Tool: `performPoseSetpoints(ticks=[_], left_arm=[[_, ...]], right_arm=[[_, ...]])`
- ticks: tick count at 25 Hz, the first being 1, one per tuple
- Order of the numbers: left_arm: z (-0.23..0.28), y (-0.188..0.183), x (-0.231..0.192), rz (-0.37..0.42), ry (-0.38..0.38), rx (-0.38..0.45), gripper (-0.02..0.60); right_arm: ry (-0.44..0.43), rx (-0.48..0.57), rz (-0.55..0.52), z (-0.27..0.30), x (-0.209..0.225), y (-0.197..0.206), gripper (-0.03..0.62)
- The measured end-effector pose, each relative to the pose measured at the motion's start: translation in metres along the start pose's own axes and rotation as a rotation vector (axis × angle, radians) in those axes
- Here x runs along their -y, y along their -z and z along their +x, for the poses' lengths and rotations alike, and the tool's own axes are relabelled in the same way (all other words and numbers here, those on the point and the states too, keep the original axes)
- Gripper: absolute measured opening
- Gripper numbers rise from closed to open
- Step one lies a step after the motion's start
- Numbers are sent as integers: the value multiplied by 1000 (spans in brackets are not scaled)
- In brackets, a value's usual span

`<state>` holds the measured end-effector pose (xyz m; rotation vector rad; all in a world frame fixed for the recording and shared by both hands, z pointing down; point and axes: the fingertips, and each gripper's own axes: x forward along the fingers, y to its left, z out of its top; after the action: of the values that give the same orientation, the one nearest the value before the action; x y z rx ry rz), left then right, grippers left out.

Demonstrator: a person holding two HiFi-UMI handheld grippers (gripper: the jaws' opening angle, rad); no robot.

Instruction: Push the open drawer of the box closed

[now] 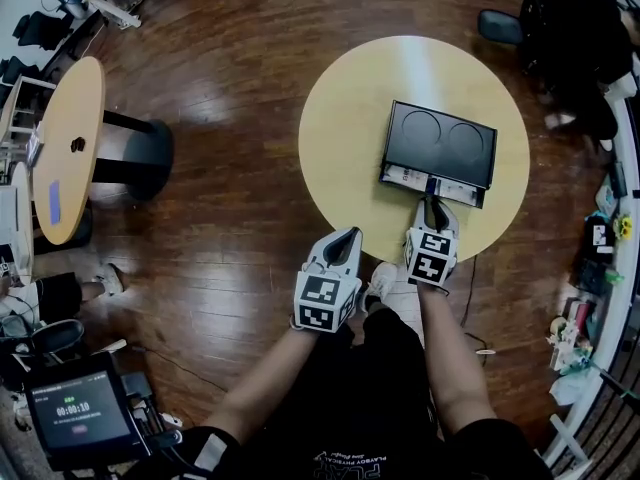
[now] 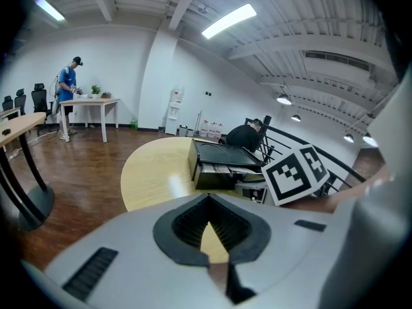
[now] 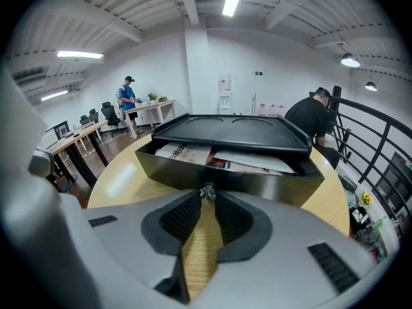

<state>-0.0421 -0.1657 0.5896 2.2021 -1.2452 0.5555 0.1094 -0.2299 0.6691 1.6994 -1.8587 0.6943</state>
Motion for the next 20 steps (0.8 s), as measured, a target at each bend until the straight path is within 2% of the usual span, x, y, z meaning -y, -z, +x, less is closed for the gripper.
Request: performPoseSetpoints(ticks=[8,17,20], left_arm=[[-2,3,-13,4,-36,-4,-4],[-1,-1,-27,8,-85,5,-3],[-1,-2,-34,-21,-100,12,-3]], right_arm=[[-1,12,-11,13,2,-12,76],[1,4,36,27,12,-23,75],[-1,8,40,29,12,-24,77]])
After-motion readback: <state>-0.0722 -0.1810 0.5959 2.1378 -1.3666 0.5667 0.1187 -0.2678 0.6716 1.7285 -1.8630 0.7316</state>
